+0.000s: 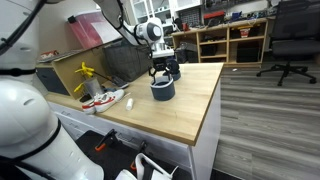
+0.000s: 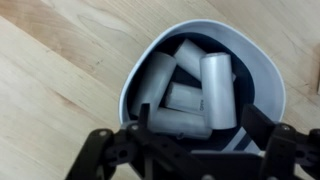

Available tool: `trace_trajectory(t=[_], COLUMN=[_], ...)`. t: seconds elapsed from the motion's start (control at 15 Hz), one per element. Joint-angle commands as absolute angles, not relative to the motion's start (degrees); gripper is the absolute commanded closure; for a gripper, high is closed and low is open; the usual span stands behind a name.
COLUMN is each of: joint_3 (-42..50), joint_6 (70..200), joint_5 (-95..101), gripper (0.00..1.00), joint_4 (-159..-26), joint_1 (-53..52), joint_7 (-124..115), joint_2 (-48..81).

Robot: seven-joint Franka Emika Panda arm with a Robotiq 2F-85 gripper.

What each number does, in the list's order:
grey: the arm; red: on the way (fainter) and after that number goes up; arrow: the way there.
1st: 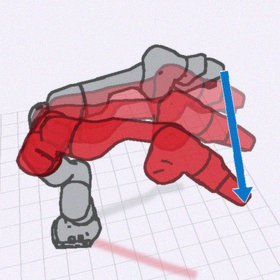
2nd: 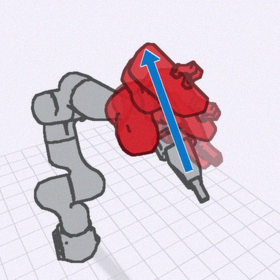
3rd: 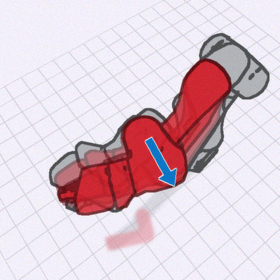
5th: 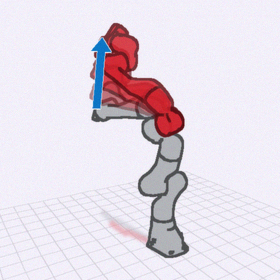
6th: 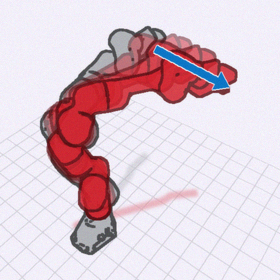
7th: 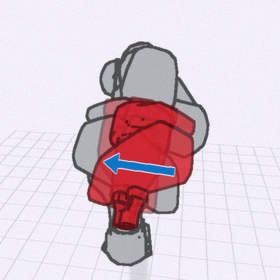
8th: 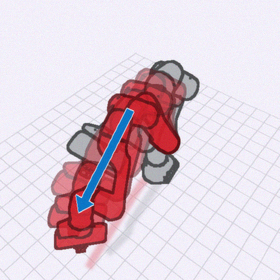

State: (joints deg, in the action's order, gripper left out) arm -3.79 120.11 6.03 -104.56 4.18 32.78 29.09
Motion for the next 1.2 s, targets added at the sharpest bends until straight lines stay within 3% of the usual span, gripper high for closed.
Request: trace_trajectory(t=[0.0,0.33,0.73,0.93,1.13], joint_3=[-3.9,-4.6,-5.2,-4.7,-3.8], joint_6=[122.7,123.9,129.8,137.6,144.9], joint_5=[7.0,7.2,8.0,9.4,10.4], gripper=[0.07,0.14,0.15,0.3,0.27], joint_4=[-104.4,-106.0,-109.4,-112.6,-116.6], joint_1=[4.1,4.0,3.9,4.0,4.7], joint_7=[33.5,34.0,35.3,34.8,34.1], joint_2=[30.7,30.7,28.0,26.6,25.2])
